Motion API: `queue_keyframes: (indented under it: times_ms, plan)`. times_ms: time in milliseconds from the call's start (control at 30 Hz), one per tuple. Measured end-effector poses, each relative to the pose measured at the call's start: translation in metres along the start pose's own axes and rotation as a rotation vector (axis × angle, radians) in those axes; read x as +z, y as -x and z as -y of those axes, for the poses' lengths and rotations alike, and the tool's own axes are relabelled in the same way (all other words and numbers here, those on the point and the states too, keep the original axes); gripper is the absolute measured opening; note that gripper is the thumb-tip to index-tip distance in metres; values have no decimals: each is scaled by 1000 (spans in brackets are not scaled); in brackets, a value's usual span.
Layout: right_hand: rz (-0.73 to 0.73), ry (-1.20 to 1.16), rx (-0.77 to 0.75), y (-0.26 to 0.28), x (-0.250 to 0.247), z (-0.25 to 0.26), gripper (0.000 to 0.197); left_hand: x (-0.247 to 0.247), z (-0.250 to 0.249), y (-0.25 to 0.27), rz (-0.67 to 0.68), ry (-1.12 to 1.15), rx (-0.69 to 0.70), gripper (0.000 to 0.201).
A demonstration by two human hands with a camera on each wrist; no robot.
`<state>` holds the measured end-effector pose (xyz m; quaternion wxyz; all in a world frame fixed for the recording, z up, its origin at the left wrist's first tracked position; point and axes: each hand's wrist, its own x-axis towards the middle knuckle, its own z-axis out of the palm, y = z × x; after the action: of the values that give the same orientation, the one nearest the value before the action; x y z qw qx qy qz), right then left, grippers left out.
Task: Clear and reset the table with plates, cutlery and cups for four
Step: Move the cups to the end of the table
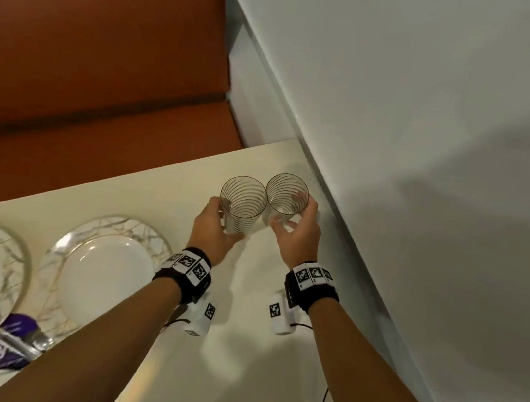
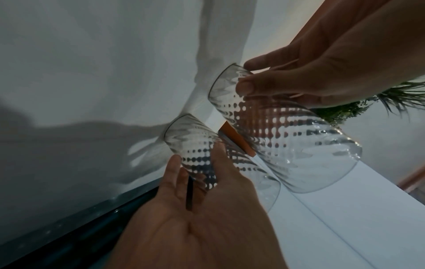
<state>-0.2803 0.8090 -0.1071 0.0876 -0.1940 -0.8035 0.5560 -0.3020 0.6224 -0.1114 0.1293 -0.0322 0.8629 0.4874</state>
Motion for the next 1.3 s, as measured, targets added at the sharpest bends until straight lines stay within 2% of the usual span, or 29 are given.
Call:
queue_keyframes:
  times_ms: [300,633,700,800,900,967,1067,1133,1300]
  plan:
    - [-23,-27,3,-47,-2,-5,86,27,-8,-46,1,-58,4,63]
    - [-3,10,117,-57,-3,-19,62,34,-13,-50,-5,-82,6,70]
    - [15,50,128,-59,-3,-21,66,33,-15,-51,8,-98,-16,74]
    - [43,131,184,-53,-2,-23,78,30,-14,-49,51,-120,-42,92]
    - [44,151,230,-28,0,-23,73,18,-7,-33,91,-153,-54,99]
    - [5,162,216,-3,4,-23,62,6,1,-14,94,-166,-24,86]
    - [-26,217,139,38,17,-20,46,-20,17,20,25,-109,119,45]
    - [22,245,45,66,31,-12,38,-42,30,46,-17,-42,162,21]
    - [300,251,-80,133,86,27,34,-106,79,115,-104,-15,96,15]
